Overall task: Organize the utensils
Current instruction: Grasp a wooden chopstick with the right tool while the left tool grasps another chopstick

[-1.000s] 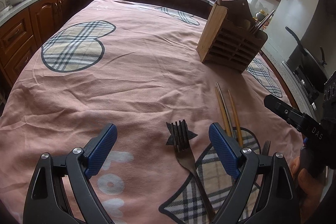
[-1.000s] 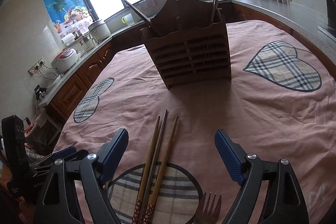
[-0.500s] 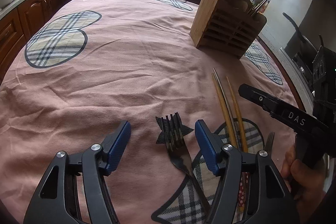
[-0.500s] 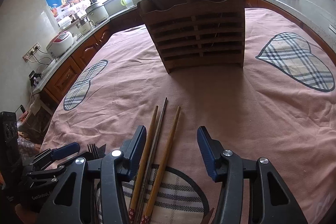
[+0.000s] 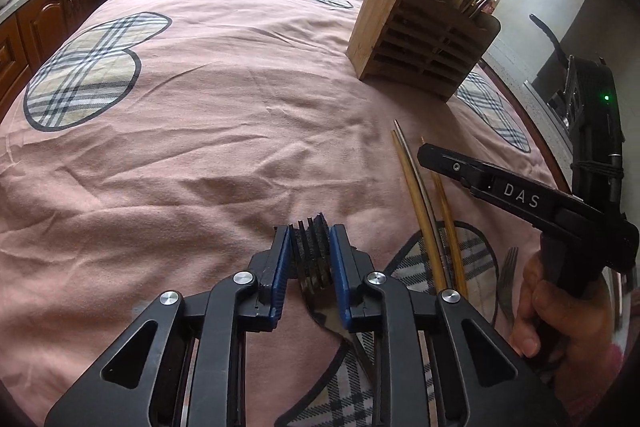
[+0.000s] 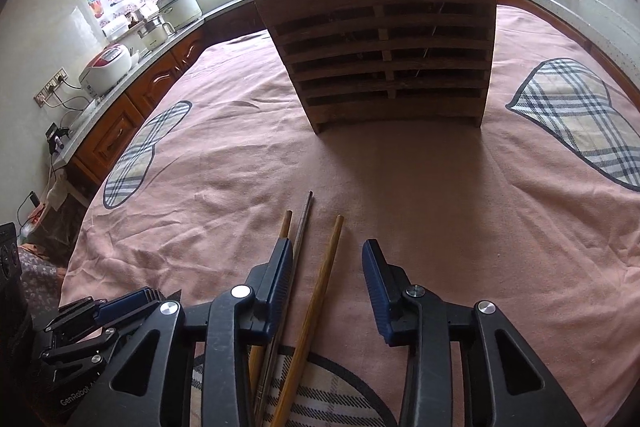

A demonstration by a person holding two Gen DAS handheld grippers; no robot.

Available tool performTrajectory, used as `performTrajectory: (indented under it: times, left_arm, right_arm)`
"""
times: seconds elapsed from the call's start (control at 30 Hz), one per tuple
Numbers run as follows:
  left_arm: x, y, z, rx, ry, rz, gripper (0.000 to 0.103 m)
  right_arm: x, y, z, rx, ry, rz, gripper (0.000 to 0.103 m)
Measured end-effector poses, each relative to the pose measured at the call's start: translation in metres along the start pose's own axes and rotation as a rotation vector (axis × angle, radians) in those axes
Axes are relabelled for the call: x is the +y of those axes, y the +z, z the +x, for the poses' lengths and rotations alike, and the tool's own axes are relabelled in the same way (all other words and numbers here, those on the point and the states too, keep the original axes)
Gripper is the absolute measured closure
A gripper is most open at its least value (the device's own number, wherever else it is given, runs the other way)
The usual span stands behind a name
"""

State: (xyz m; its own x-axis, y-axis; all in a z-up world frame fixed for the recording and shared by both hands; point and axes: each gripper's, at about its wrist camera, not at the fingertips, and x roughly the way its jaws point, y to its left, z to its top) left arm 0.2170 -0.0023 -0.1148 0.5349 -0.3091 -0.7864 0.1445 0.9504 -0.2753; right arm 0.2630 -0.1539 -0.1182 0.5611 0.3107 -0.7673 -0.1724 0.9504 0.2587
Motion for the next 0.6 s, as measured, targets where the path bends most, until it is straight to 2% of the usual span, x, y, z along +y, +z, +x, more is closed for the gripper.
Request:
performTrajectory:
  times: [0.23, 0.27, 0.37, 0.6]
  left_arm:
    - [0.002, 0.001, 0.0, -0.003, -0.033, -0.008, 0.088]
    - [0.001, 0.001, -0.001, -0.005, -0.037, -0.007, 0.089]
    - [0.0, 0.002, -0.004, -0.012, -0.055, 0.0, 0.101]
    - [0.0, -0.001, -0.006, -0.014, -0.066, -0.002, 0.101]
  right_arm:
    - [0.001, 0.002, 0.008, 0.027, -0.006, -0.009, 0.087]
    - [0.0, 0.002, 0.009, 0.03, -0.005, -0.009, 0.094]
    - [0.0, 0.002, 0.008, 0.033, 0.005, -0.009, 0.094]
    - [0.002, 0.003, -0.003, 0.009, 0.027, -0.009, 0.098]
